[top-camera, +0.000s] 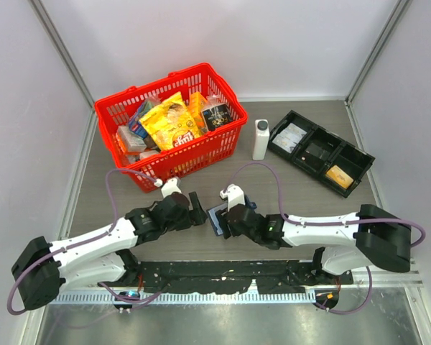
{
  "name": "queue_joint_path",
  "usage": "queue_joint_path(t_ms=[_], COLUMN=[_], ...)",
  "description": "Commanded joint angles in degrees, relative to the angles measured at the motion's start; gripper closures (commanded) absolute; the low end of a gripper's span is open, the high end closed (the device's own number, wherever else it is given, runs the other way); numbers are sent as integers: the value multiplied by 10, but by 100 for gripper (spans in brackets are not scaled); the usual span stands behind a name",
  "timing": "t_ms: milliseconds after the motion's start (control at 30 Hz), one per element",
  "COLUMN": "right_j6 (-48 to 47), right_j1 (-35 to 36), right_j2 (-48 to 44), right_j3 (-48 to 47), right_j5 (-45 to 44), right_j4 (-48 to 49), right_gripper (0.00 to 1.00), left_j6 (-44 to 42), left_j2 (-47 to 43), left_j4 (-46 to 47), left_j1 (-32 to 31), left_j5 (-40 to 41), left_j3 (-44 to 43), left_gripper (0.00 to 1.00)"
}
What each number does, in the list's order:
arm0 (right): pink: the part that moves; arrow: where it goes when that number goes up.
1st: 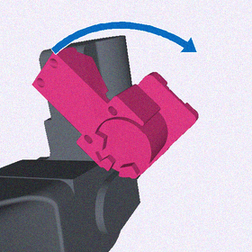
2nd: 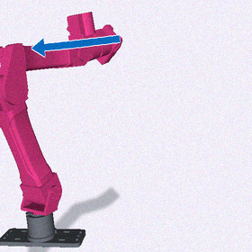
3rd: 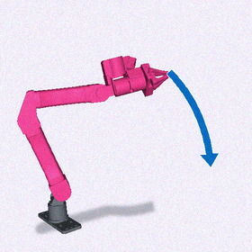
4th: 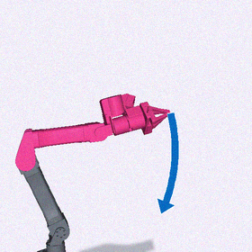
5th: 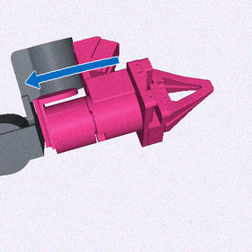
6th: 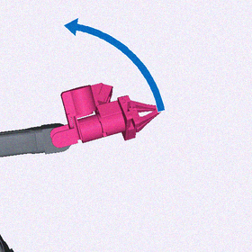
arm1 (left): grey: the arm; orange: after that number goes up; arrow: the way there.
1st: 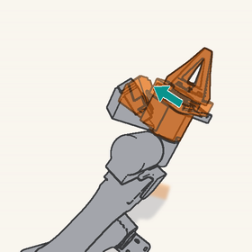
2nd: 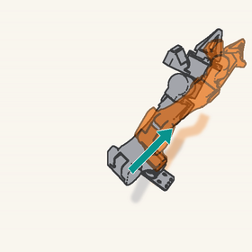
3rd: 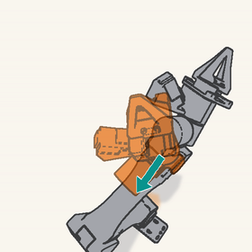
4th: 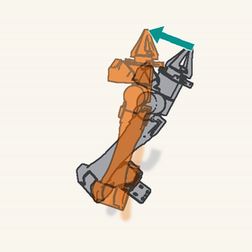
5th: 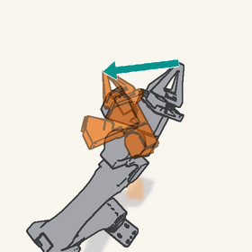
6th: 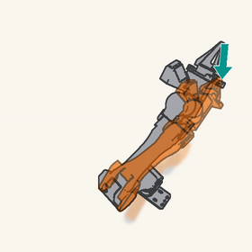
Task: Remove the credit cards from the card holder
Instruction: Remove the credit card from the card holder.
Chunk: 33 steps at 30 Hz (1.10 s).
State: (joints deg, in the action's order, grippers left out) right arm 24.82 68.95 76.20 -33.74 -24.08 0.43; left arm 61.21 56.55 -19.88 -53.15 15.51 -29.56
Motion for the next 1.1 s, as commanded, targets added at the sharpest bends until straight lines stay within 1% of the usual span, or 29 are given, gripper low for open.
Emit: queue_joint_path(t_ms=[0,233,300,467,600,700,833,900,1067], right_j6=[7,18,20,22,29,44,60,73,112], right_j1=[3,3,2,-5,-24,-61,-91,-104,-141], right_j2=[19,58,62,70,55,36,18,12,13], right_j3=[9,13,18,31,60,84,113,128,161], right_j5=[-9,-28,-32,-19,19,70,104,126,189], right_j4=[50,56,62,80,115,146,170,192,258], right_gripper=[32,33,35,43,50,58,67,70,73], left_j6=[6,10,10,8,8,7,8,9,8], left_j2=[19,36,43,63,73,75,83,88,113], left_j4=[29,43,45,50,53,58,64,70,102], left_j1=[-5,-12,-14,-18,-18,-19,-18,-20,-20], left_j5=[2,1,0,-4,-7,-9,-15,-21,-35], left_j3=[-16,-22,-25,-36,-45,-49,-57,-64,-79], left_gripper=[10,10,10,10,10,10,11,14,24])
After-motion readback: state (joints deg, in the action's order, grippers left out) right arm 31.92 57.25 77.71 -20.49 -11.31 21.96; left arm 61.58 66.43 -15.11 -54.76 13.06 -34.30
